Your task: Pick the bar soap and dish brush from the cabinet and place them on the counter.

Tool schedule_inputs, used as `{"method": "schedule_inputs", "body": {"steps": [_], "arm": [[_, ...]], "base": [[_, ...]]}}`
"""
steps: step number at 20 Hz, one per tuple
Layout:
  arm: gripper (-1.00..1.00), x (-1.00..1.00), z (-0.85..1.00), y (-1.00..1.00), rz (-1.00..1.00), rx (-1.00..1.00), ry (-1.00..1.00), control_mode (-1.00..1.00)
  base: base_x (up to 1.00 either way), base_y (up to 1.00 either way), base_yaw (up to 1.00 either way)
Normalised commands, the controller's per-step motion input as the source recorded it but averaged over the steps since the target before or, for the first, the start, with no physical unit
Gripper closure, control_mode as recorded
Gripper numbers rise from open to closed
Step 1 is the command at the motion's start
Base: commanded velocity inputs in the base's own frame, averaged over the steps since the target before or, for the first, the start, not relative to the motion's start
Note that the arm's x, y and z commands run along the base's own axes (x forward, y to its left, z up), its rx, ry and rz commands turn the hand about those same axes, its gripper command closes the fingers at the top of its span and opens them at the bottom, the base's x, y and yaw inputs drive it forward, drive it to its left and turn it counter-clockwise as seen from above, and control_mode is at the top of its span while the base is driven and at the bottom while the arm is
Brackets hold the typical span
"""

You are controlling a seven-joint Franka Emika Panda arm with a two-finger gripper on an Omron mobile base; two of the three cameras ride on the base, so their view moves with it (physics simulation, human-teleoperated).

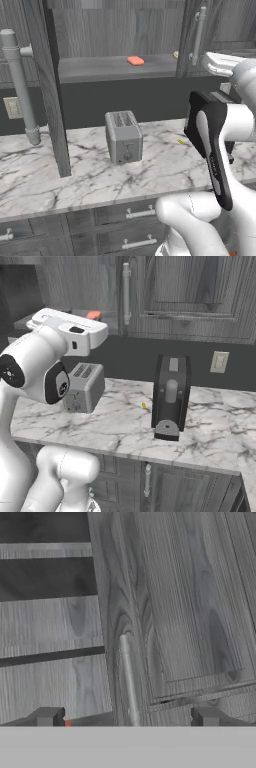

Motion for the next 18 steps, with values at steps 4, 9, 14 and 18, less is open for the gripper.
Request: {"method": "schedule_inputs", "body": {"steps": [4, 9, 14, 18], "arm": [[-1.00, 0.29, 0.00, -0.10, 0.01, 0.00, 0.00, -1.00], [-1.00, 0.25, 0.00, -0.21, 0.04, -0.01, 0.00, -1.00], [-1.00, 0.22, 0.00, -0.18, 0.05, -0.01, 0.00, -1.00], [-1.00, 0.20, 0.00, -0.01, 0.06, 0.00, 0.00, -1.00]], "base": [[0.00, 0.00, 0.00], [0.00, 0.00, 0.00], [0.00, 0.00, 0.00], [0.00, 0.00, 0.00]]}}
